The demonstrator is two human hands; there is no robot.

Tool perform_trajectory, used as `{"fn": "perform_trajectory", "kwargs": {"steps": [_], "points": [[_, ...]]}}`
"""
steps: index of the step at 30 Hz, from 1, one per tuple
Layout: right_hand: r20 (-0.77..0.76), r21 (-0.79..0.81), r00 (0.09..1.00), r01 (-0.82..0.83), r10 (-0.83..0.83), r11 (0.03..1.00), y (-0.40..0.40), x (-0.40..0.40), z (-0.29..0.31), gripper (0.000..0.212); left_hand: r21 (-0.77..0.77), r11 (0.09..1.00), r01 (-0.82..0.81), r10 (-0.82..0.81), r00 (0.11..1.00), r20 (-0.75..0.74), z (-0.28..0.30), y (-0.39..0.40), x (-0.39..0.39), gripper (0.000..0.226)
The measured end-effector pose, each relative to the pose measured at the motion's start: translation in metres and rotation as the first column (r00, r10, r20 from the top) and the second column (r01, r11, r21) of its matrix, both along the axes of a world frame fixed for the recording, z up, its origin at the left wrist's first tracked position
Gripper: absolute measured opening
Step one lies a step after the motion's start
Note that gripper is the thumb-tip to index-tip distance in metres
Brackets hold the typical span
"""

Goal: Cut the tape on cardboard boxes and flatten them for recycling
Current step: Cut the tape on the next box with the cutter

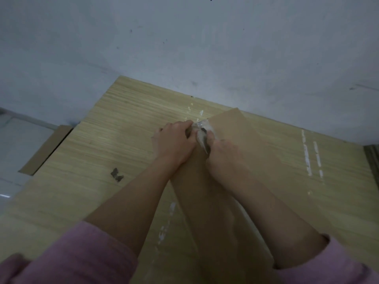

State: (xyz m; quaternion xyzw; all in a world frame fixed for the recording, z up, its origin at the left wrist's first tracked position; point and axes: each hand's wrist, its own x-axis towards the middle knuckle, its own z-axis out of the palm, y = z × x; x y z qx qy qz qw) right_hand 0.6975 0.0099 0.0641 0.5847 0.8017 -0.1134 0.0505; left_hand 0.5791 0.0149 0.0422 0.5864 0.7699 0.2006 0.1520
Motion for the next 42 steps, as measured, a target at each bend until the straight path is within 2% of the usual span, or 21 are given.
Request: {"fn": "perform_trajectory", "kwargs": {"steps": [8, 12, 22, 37, 42], "points": [[0.024, 0.058, 0.998, -0.067, 0.066, 0.996, -0.003, 0.001, 0.005, 0.056, 0.022, 1.000, 0.001, -0.001, 1.000, -0.007, -0.002, 0.000, -0.001, 0.034], [0.046, 0.038, 0.997, -0.069, 0.068, 0.997, -0.006, -0.001, 0.008, 0.055, 0.024, 1.000, 0.002, -0.001, 1.000, -0.025, -0.003, 0.001, -0.001, 0.032], [0.047, -0.027, 0.997, -0.055, 0.056, 0.998, -0.012, 0.007, 0.015, 0.033, 0.030, 1.000, -0.003, 0.003, 1.000, -0.018, -0.006, 0.003, -0.001, 0.033], [0.118, -0.054, 0.993, 0.023, -0.016, 0.998, -0.048, 0.053, 0.022, 0.040, 0.073, 0.997, 0.003, 0.000, 1.000, -0.030, -0.009, 0.046, -0.012, 0.029], [0.155, -0.082, 0.987, 0.047, -0.034, 0.996, -0.069, 0.079, 0.023, 0.052, 0.088, 0.996, 0.012, -0.004, 0.996, -0.088, -0.008, 0.063, -0.016, 0.031]]}}
